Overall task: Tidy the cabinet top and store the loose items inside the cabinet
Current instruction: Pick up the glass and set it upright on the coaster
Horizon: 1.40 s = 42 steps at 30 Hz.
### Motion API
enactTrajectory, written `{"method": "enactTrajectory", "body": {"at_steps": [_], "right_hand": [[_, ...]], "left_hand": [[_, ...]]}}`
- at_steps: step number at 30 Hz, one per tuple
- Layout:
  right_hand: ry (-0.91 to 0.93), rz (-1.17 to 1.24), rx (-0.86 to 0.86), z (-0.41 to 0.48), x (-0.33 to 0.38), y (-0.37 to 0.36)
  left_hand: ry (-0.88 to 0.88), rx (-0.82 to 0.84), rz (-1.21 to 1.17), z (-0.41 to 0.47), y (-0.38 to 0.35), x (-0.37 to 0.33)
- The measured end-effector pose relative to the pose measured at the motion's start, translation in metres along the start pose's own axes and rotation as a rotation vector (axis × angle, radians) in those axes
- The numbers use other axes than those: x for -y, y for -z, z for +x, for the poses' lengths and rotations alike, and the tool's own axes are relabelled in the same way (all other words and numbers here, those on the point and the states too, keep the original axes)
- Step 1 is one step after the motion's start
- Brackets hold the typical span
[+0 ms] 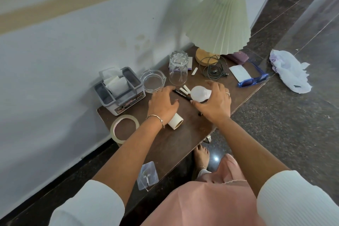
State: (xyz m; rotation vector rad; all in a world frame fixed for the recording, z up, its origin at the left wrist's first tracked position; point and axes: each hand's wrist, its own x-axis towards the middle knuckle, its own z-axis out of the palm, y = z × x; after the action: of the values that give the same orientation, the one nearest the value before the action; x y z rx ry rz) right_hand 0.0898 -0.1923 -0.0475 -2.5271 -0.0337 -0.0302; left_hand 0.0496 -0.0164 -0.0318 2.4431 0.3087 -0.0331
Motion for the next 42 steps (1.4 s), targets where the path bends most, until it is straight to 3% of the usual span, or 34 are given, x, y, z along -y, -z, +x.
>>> {"method": "enactTrajectory", "body": {"at_steps": [4, 11, 15, 20, 24, 28, 31, 34, 38, 42], "right_hand": [[-0.008, -0.03, 0.048, 0.007, -0.015, -0.002], [0.023, 0.024, 0.105, 0.024, -0.015, -0.006], [0.053, 0.027, 0.118, 0.034, -0.006, -0.006], [0.088, 0.048, 0.129, 0.046, 0.005, -0.009], [0.1, 0.108, 0.123, 0.048, 0.016, -0.013], [0.067, 0.354, 0.035, 0.046, 0.036, -0.012], [-0.055, 0.472, 0.0, 0.043, 0.055, -0.009], [-0.341, 0.618, -0.001, 0.044, 0.071, -0.01], [-0.734, 1.04, 0.225, 0.045, 0.099, -0.008], [-0.735, 1.417, 0.466, 0.045, 0.122, -0.009]], "left_hand": [[-0.02, 0.013, 0.011, 0.01, -0.013, -0.012], [0.064, -0.304, -0.096, 0.05, -0.014, -0.025], [-0.053, -0.232, -0.093, 0.087, 0.0, -0.034], [-0.056, -0.064, -0.013, 0.117, 0.004, -0.037], [-0.098, -0.077, 0.013, 0.121, 0.006, -0.032], [-0.085, -0.163, -0.106, 0.111, 0.015, -0.026], [-0.063, -0.234, -0.193, 0.099, 0.028, -0.019], [-0.022, -0.271, -0.3, 0.088, 0.044, -0.013], [0.065, -0.255, -0.521, 0.077, 0.064, -0.012], [0.128, -0.166, -0.77, 0.071, 0.079, -0.012]]}}
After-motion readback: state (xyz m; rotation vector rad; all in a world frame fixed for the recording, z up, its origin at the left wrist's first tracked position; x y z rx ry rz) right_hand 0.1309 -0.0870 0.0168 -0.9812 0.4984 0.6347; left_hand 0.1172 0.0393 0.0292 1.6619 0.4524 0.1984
